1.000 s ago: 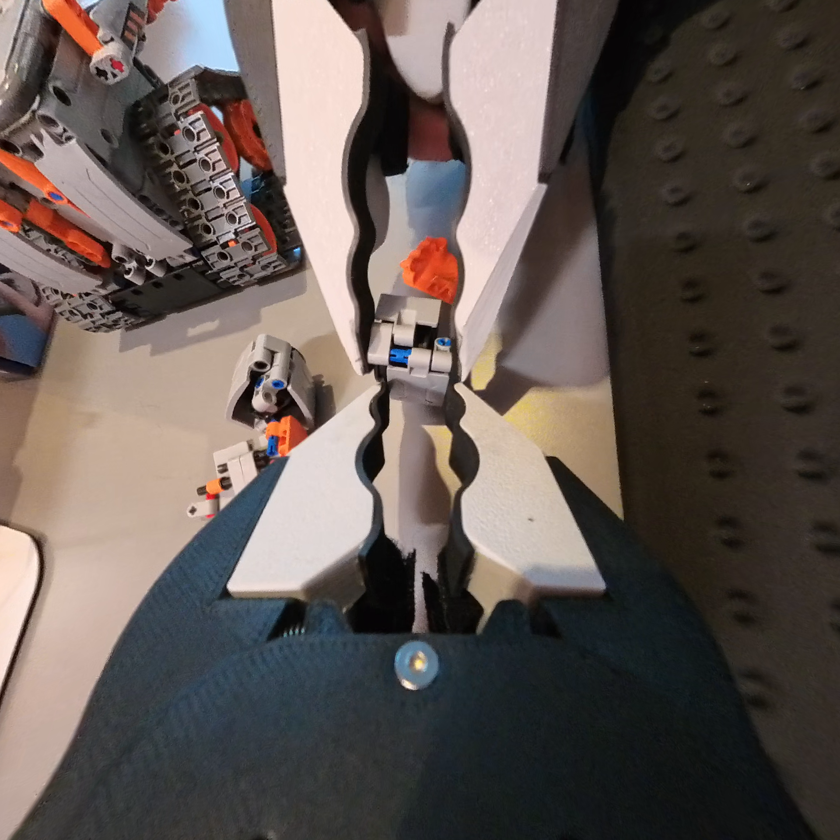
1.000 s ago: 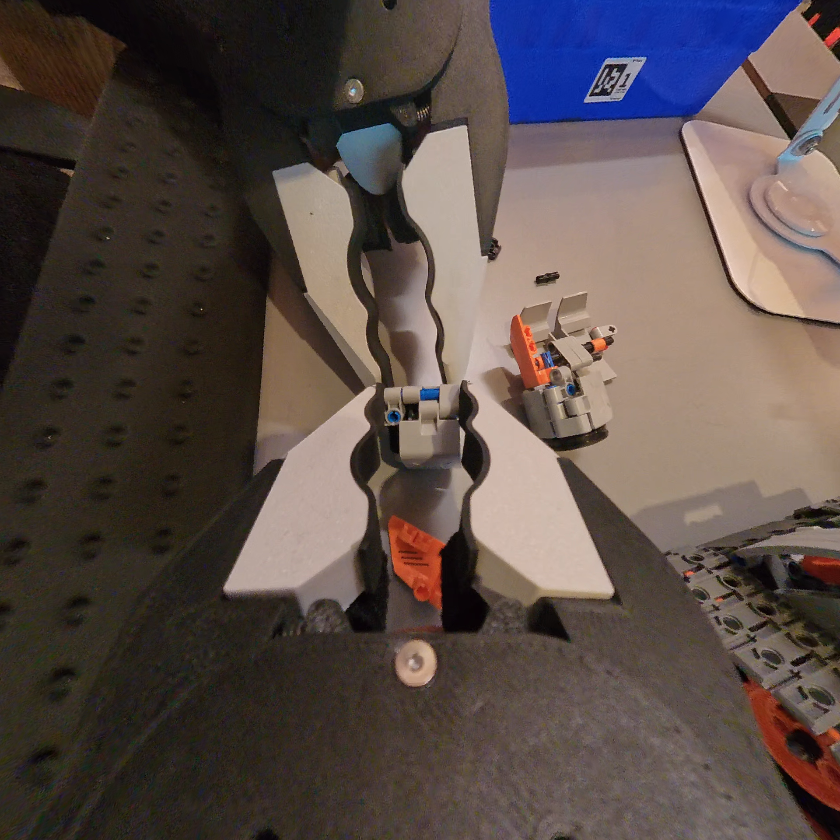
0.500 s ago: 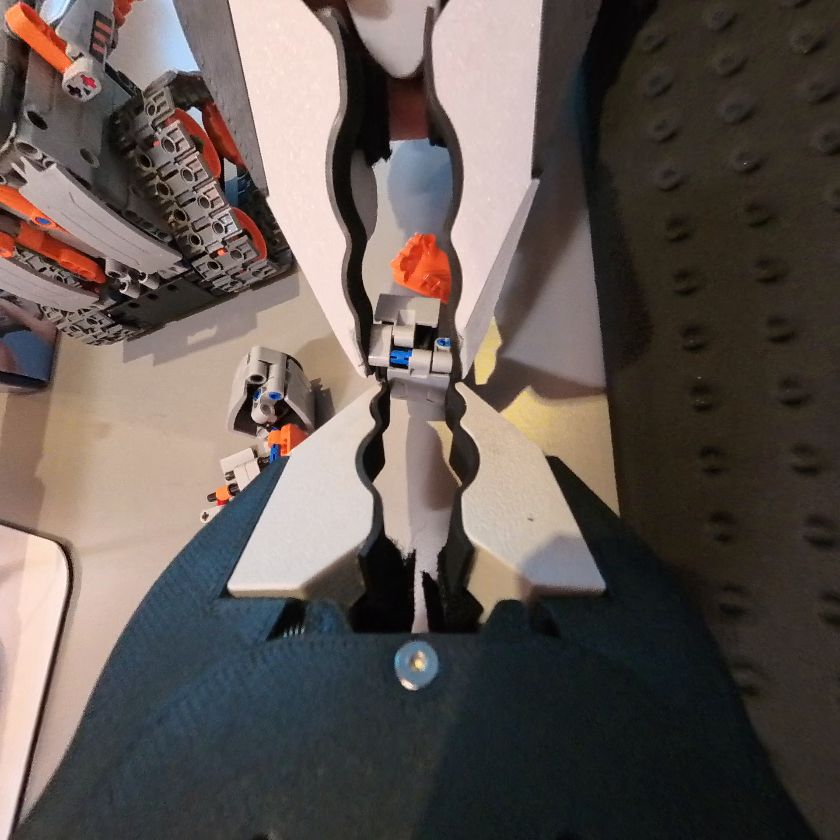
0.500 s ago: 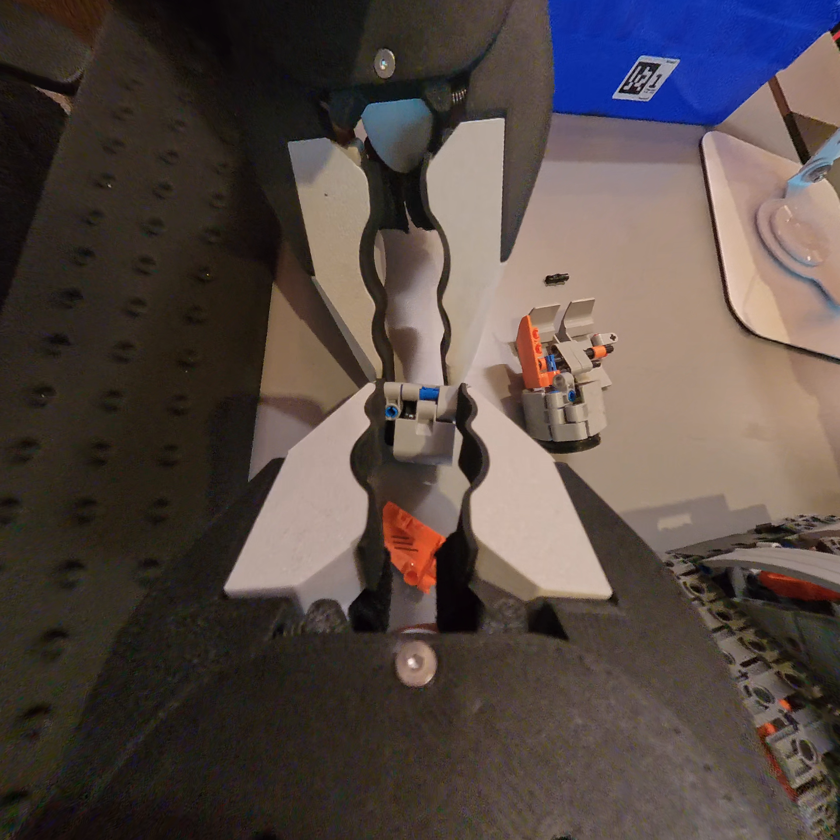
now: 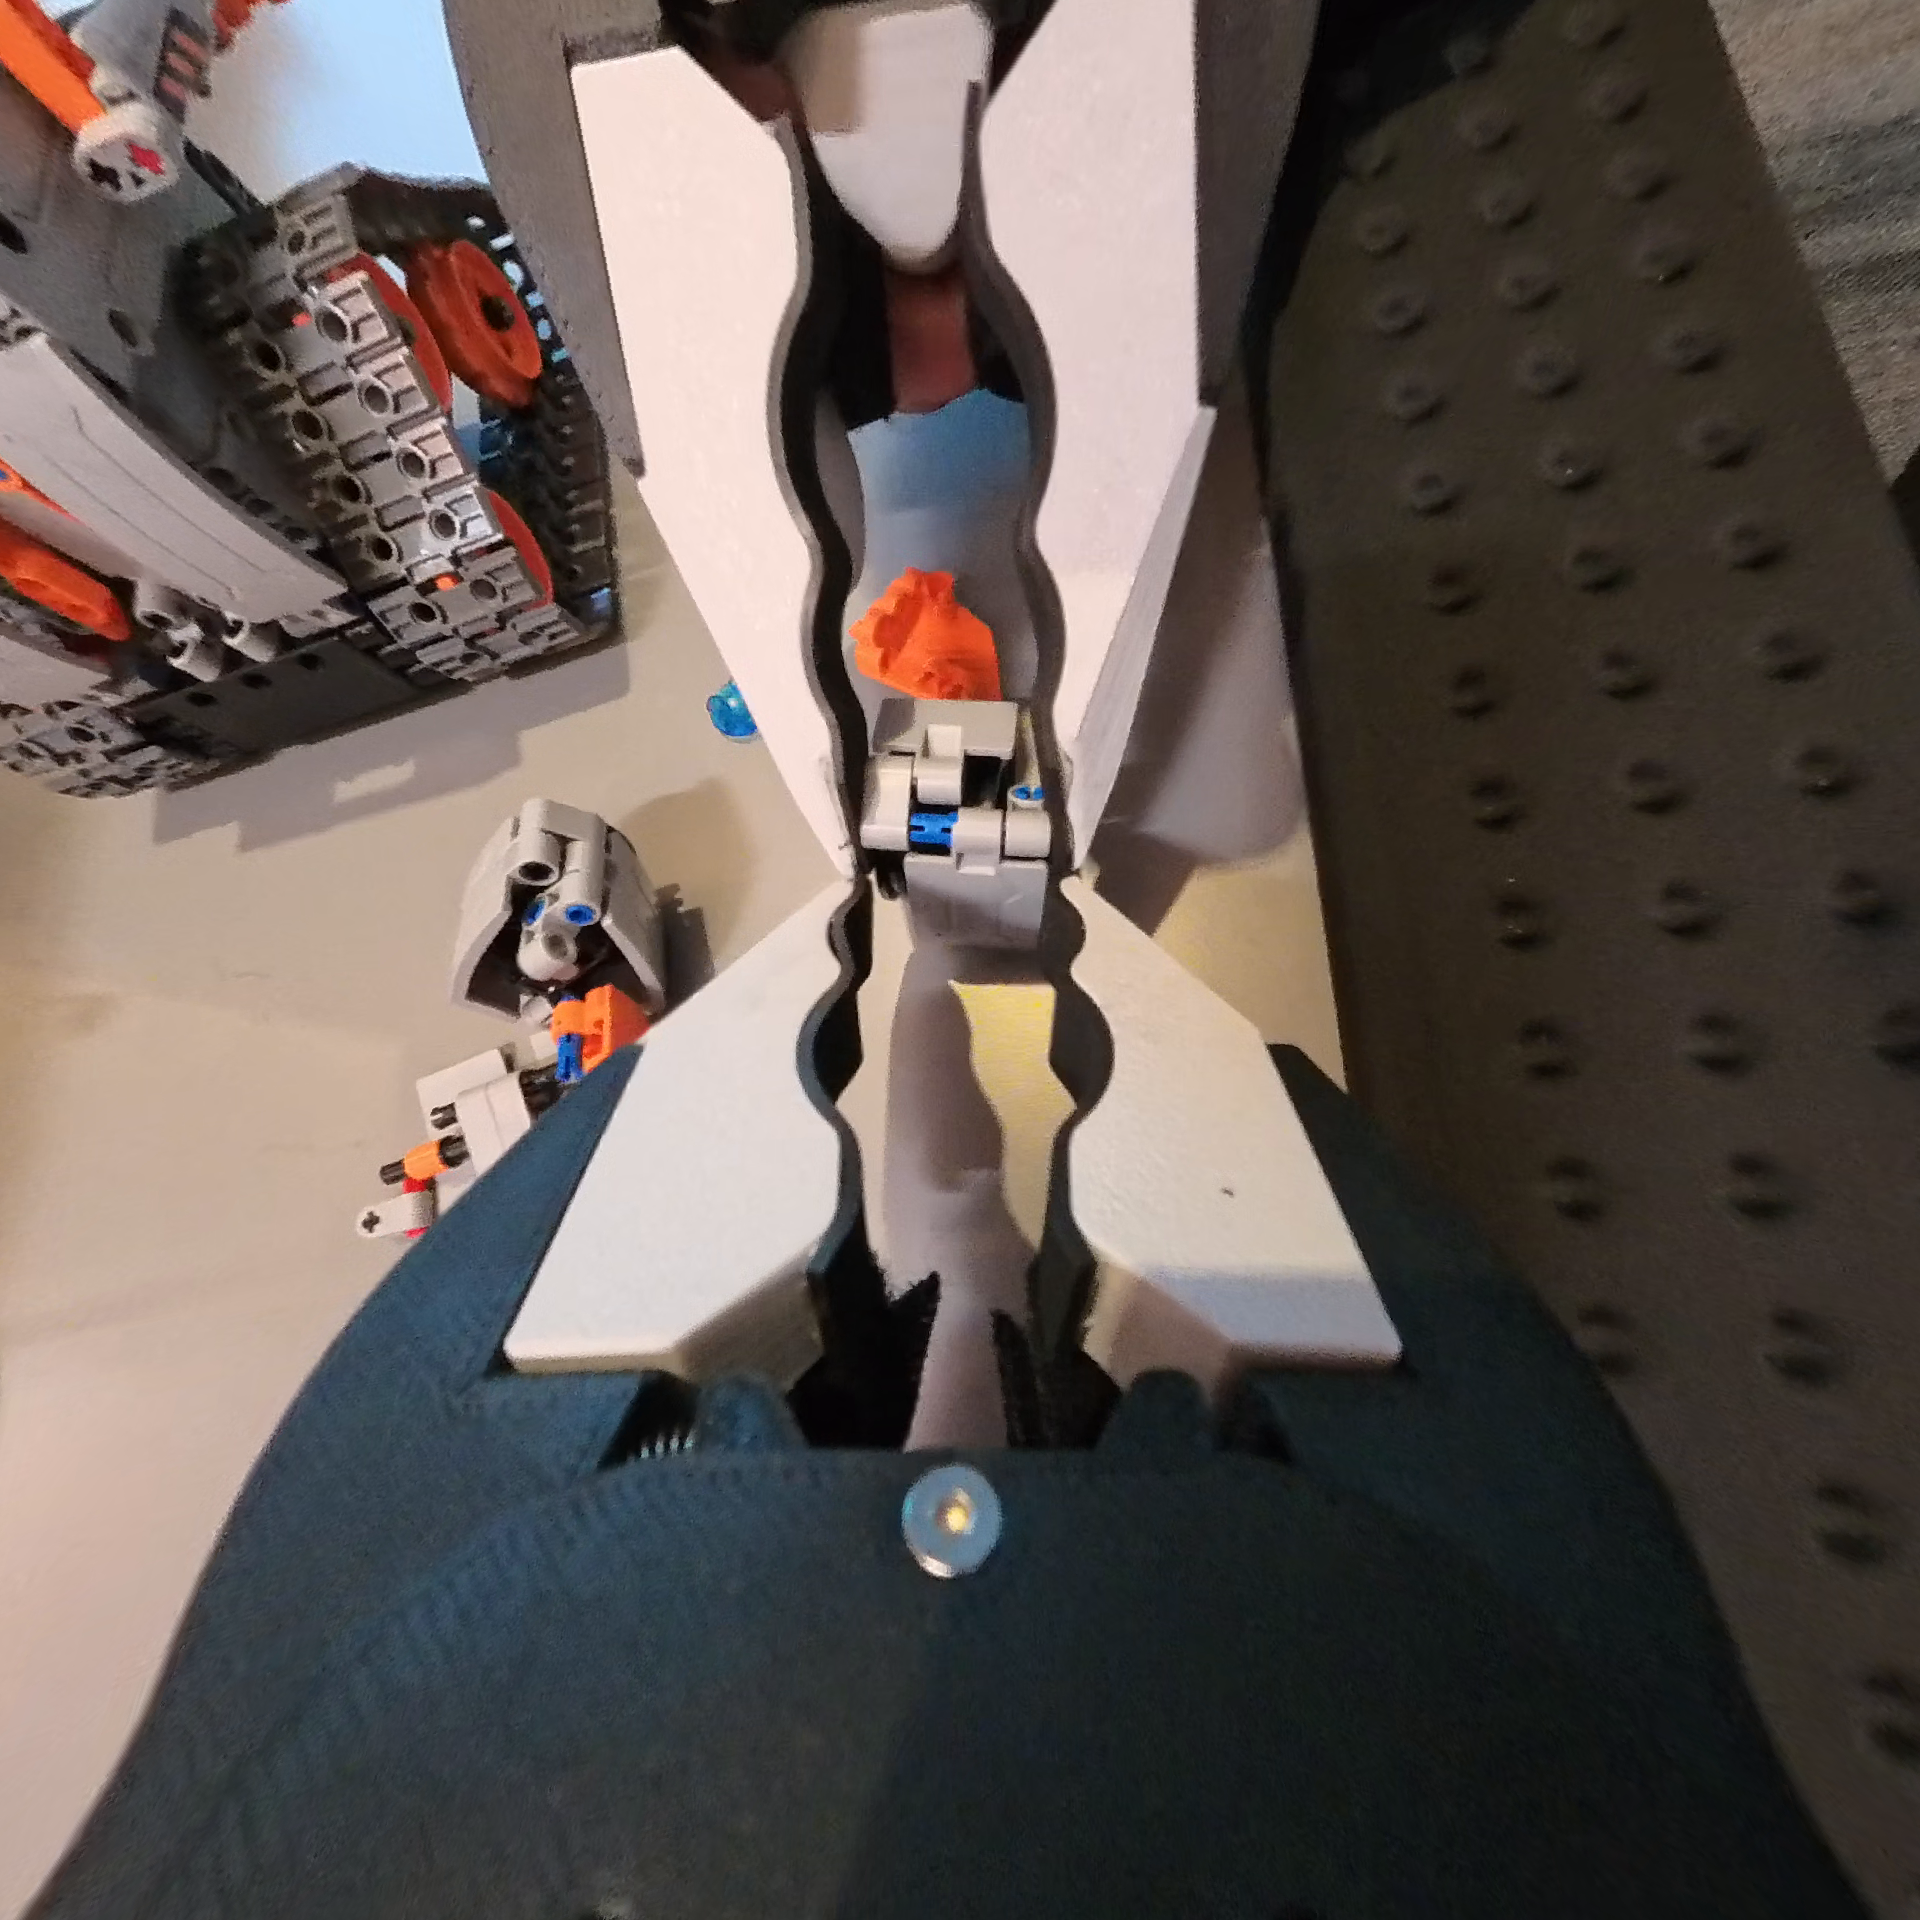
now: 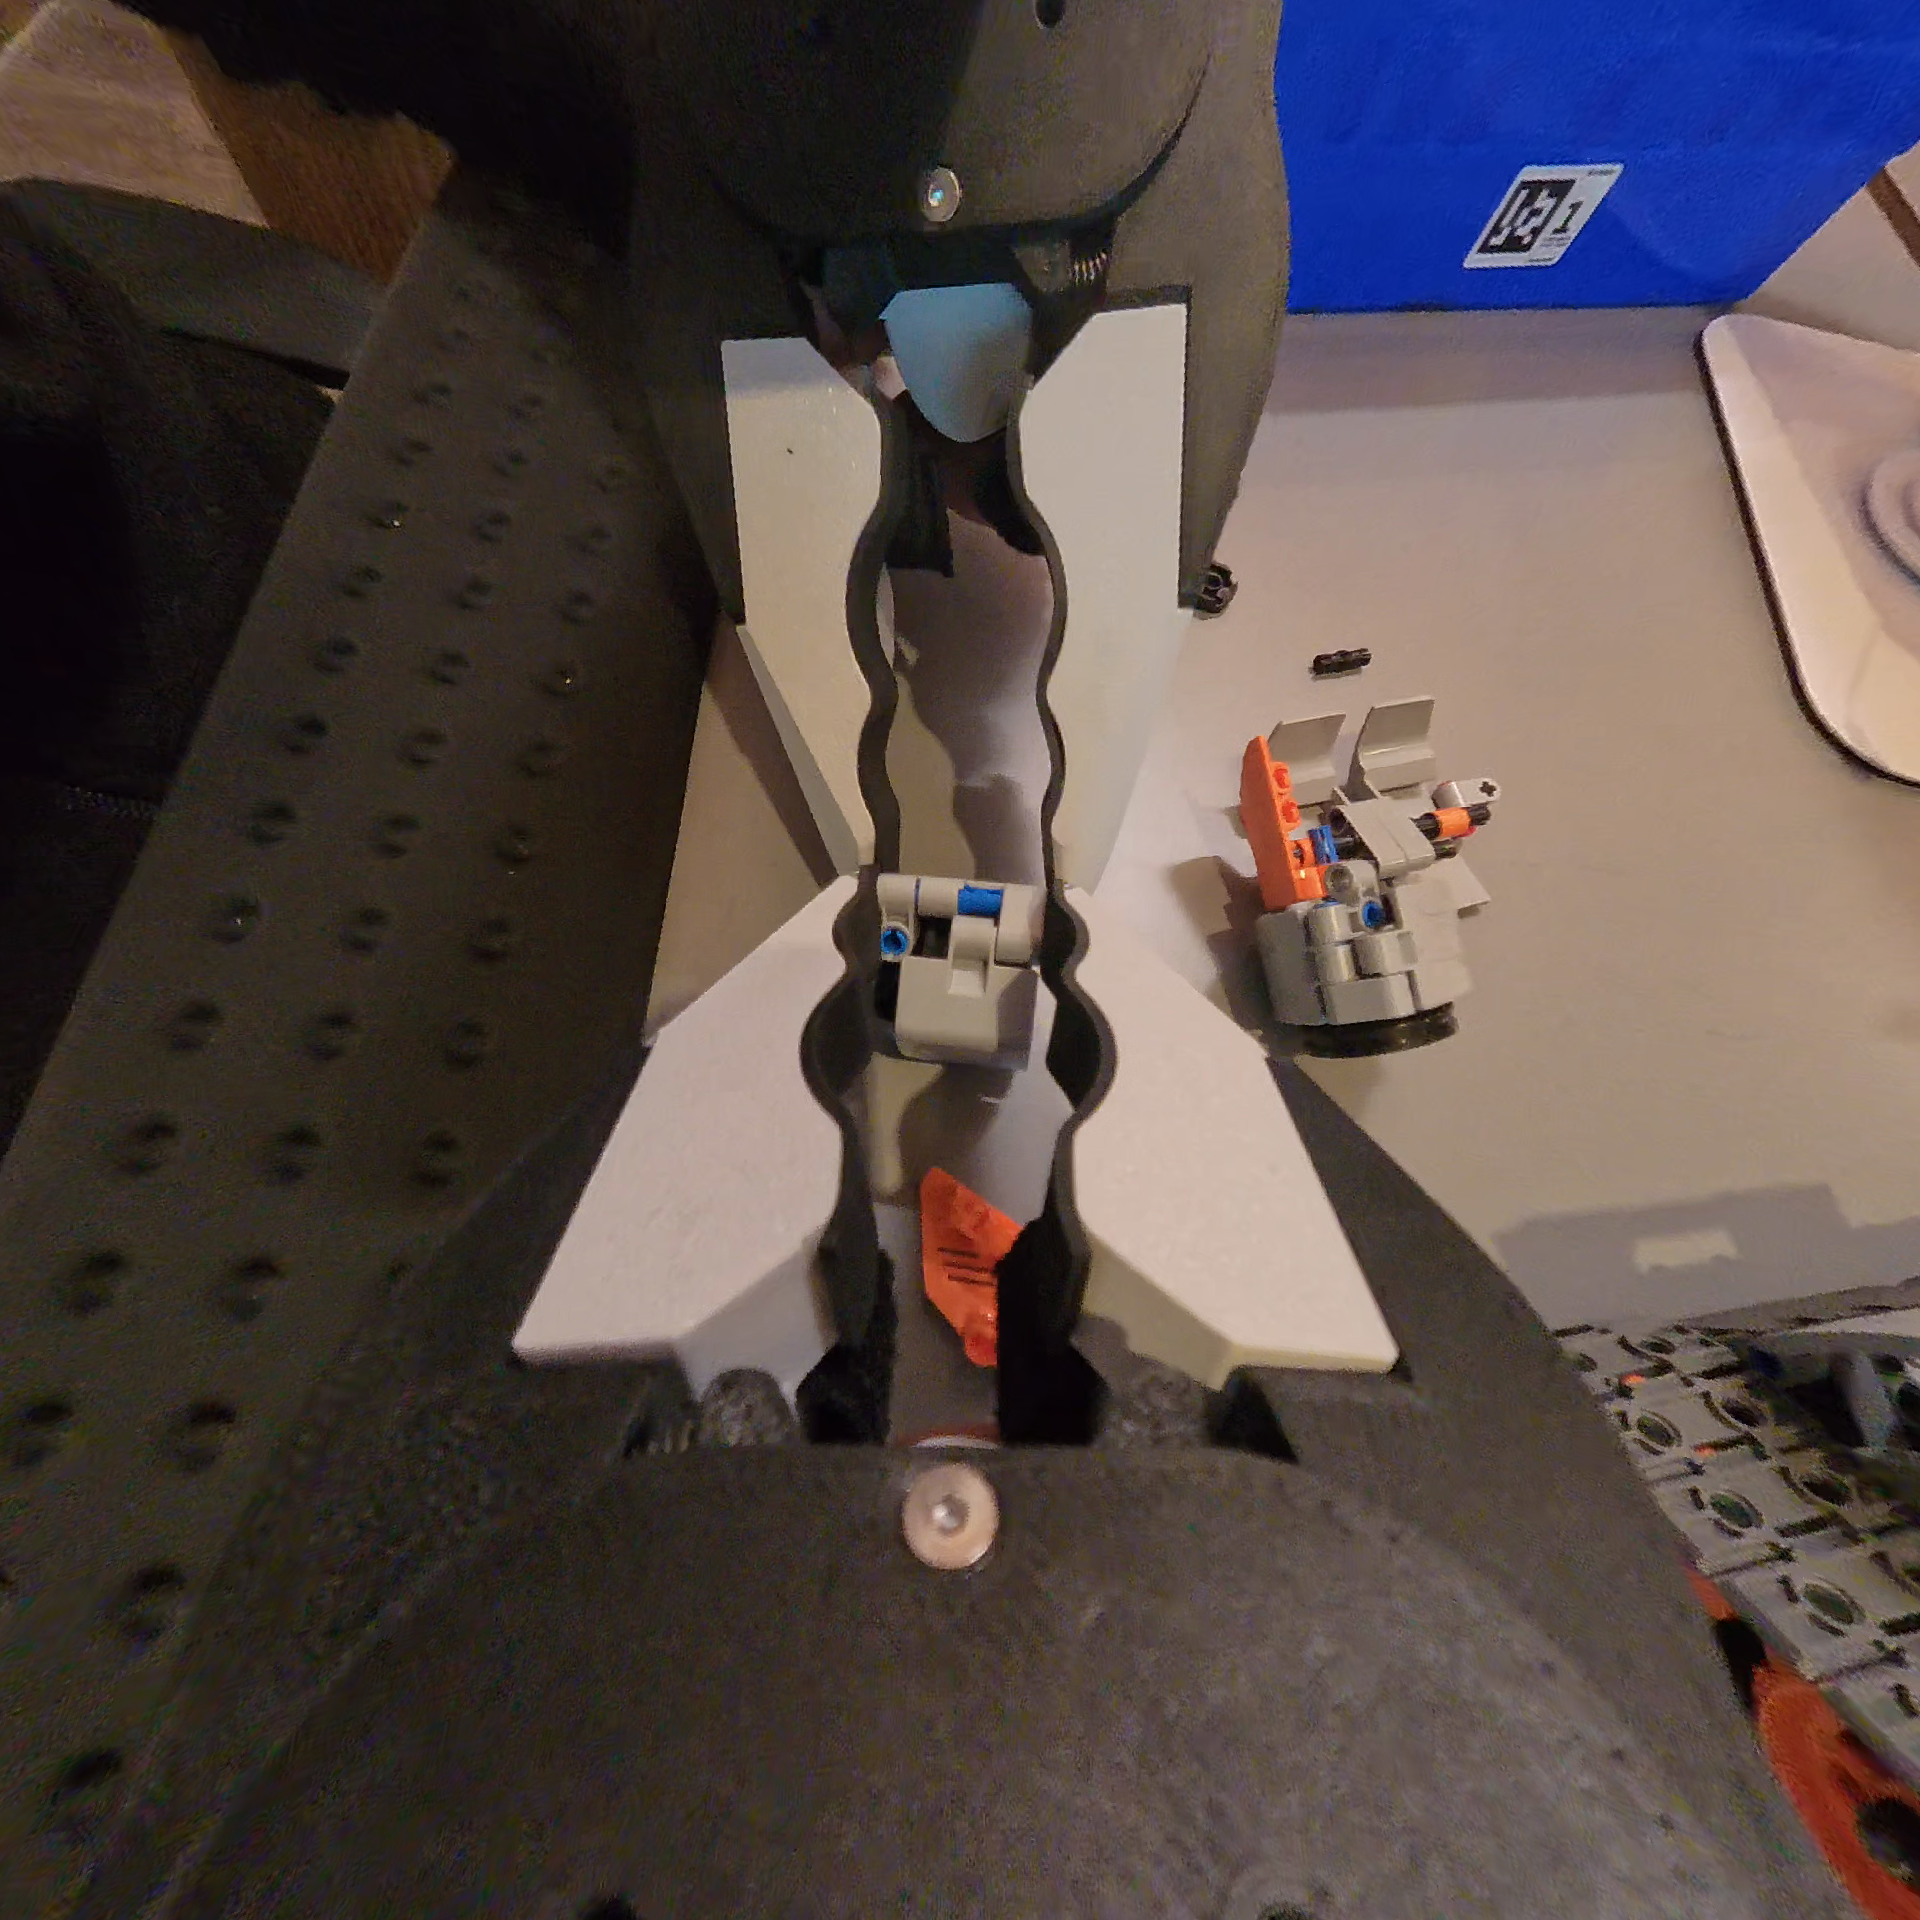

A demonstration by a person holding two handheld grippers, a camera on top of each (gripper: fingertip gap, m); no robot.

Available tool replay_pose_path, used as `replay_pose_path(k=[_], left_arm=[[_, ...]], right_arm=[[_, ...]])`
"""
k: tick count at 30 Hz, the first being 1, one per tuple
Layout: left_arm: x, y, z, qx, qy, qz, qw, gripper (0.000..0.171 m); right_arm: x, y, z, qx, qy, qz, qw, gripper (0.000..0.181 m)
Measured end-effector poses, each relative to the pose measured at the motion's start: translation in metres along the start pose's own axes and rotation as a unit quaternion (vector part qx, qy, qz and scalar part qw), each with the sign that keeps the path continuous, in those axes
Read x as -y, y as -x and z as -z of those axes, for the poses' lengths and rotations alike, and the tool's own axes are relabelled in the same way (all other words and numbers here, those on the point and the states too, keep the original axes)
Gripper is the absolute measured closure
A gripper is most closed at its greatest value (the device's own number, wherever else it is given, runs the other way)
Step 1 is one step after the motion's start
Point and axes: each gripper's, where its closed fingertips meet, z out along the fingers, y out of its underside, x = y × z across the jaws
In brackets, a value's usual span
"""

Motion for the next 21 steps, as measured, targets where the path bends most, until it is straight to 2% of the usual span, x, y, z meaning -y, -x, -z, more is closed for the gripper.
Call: replay_pose_path(k=[10,16,18,21], left_arm=[[-0.002,0.003,-0.001,0.024,0.017,-0.026,0.999,0.146],[-0.002,0.012,0.003,0.042,0.012,-0.017,0.999,0.145],[-0.002,0.014,0.004,0.036,0.013,-0.002,0.999,0.145],[-0.006,0.012,0.003,0.036,0.02,-0.01,0.999,0.145]], right_arm=[[0.001,-0.002,-0.002,-0.071,0.044,0.084,0.993,0.154],[0.004,-0.012,0.002,-0.058,0.012,0.026,0.998,0.152],[0.006,-0.015,0.007,-0.074,0.009,0.043,0.996,0.151],[0.002,-0.019,0.016,-0.07,0.006,0.017,0.997,0.154]])
